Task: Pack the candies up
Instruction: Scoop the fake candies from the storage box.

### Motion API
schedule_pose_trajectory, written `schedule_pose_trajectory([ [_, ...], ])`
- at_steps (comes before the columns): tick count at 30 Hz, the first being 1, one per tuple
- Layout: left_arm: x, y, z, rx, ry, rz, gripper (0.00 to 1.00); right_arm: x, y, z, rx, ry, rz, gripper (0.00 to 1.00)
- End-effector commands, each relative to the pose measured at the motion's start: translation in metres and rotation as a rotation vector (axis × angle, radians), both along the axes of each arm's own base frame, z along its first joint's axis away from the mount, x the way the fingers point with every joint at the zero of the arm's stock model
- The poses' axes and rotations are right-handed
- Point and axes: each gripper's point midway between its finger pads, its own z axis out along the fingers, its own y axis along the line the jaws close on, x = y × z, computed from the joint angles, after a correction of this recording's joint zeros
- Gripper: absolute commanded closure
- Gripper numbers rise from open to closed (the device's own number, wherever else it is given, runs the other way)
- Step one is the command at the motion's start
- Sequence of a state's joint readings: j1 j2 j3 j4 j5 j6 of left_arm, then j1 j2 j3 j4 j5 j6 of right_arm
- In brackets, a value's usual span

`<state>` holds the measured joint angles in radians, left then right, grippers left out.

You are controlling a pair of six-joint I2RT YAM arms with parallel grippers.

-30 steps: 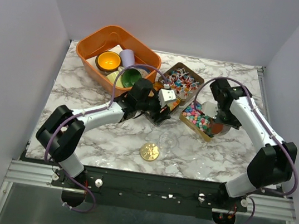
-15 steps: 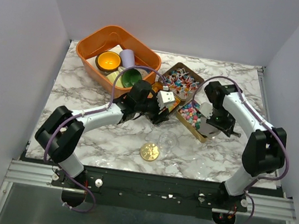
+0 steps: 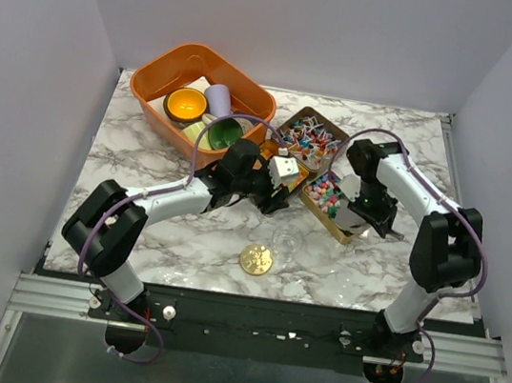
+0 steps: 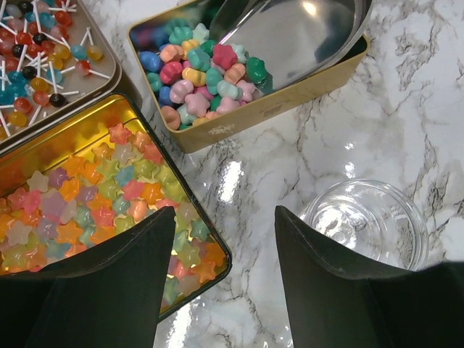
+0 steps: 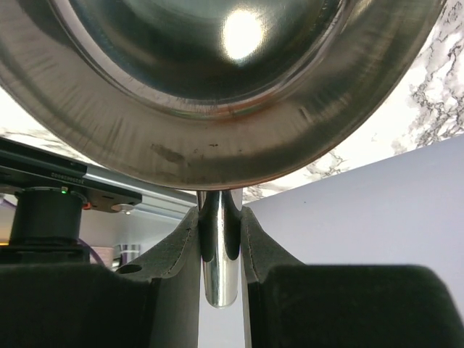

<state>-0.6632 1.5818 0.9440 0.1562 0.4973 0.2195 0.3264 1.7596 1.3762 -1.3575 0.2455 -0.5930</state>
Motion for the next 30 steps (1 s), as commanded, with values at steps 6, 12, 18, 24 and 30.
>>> schedule_pose_trajectory([
  [6, -0.001, 0.001, -0.017, 0.022, 0.043, 0.026, 0.32, 0.017, 0.037, -0.038, 0.096, 0.065, -0.107, 0.99],
  [12, -0.001, 0.005, -0.013, 0.045, 0.057, 0.039, 0.32, 0.038, 0.053, -0.058, 0.169, 0.012, -0.111, 0.99],
  [18, 0.000, 0.007, 0.000, 0.050, 0.044, 0.046, 0.32, 0.064, 0.068, -0.068, 0.249, -0.090, -0.095, 0.99],
  [24, -0.001, 0.007, 0.001, 0.044, 0.053, 0.046, 0.32, 0.057, 0.068, -0.053, 0.276, -0.117, -0.094, 0.99],
  [30, 0.002, 0.008, 0.005, 0.076, 0.043, 0.041, 0.32, 0.050, 0.067, -0.069, 0.307, -0.164, -0.082, 0.99],
])
